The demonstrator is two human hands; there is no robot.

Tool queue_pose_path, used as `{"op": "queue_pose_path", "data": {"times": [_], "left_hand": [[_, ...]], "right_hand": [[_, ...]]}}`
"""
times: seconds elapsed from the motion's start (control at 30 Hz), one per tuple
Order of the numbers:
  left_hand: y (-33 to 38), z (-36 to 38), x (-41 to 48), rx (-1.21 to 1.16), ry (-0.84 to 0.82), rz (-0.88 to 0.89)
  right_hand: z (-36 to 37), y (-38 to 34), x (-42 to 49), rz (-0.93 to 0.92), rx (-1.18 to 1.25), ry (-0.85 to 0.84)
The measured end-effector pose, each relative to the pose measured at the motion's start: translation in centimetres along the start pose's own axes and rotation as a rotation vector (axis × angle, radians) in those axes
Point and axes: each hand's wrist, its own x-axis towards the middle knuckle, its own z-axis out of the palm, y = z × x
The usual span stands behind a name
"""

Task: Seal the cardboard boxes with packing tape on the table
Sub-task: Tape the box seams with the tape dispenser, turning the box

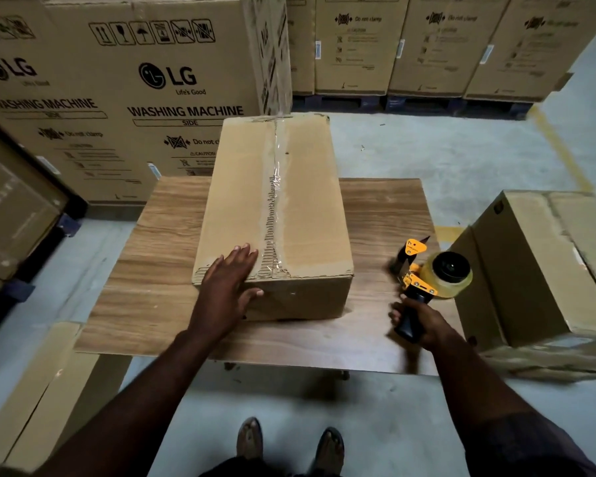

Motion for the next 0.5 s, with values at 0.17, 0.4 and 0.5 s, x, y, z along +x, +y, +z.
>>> {"op": "queue_pose_path", "data": {"times": [0.17,0.4,0.5], "left_hand": [[-0.7,-0.4,0.1,0.016,-0.055,0.001],[0.1,-1.2,0.3,-0.126,-0.070,-0.098],[1.4,-2.2,0.8,-0.316,-0.047,-0.219]], "right_hand": [[2.6,-0.8,-1.4,-0.042,0.050,-0.048],[8.7,-2.5,-6.1,-0.311,0.080,0.037],[11.1,-3.7,-10.1,-0.615,-0.001,-0.045]]}}
